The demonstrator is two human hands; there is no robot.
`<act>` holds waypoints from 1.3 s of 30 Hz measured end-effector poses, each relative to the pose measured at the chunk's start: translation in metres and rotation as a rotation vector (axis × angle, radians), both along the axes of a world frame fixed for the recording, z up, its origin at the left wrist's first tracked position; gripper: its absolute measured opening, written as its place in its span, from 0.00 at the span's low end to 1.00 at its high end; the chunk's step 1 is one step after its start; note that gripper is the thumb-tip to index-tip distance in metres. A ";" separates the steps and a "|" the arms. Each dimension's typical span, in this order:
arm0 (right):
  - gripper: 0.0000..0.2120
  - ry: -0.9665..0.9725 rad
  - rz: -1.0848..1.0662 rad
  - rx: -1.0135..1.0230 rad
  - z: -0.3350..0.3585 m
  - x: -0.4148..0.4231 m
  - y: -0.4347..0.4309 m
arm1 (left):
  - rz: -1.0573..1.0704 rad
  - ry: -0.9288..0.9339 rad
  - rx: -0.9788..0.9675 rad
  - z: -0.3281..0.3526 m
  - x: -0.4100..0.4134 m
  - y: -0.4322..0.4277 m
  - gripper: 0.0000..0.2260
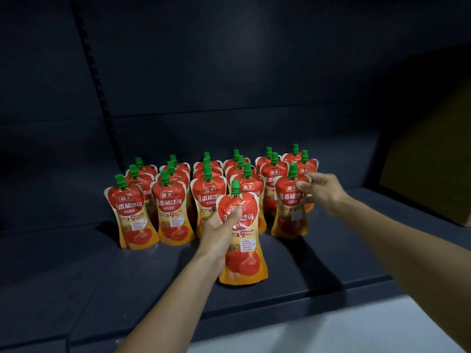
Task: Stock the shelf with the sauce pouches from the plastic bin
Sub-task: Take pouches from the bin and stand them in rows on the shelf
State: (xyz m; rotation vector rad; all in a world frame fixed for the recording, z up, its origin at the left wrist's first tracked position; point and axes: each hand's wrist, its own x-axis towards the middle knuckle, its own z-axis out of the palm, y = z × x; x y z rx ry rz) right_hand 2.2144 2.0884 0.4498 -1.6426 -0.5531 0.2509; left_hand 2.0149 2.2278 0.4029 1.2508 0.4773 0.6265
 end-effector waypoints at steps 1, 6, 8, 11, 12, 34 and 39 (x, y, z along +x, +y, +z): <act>0.08 0.010 0.007 0.006 0.000 0.004 0.004 | 0.003 -0.010 0.013 0.001 0.002 0.001 0.11; 0.05 0.031 0.035 0.015 0.000 0.022 0.015 | 0.004 -0.047 0.054 0.005 0.014 0.000 0.12; 0.06 0.028 0.055 0.022 -0.002 0.026 0.018 | 0.002 -0.061 0.068 0.005 0.019 -0.002 0.11; 0.07 0.024 0.085 0.031 -0.005 0.031 0.017 | -0.003 -0.084 0.080 0.006 0.026 -0.008 0.10; 0.06 0.017 0.096 0.027 -0.006 0.031 0.016 | -0.004 -0.089 0.080 0.006 0.028 -0.011 0.09; 0.03 -0.353 0.252 -0.238 0.023 0.029 -0.064 | 0.263 0.139 1.087 0.045 0.076 -0.032 0.15; 0.04 -0.385 0.181 -0.356 0.029 0.061 -0.077 | 0.261 0.369 1.545 0.081 0.101 -0.024 0.25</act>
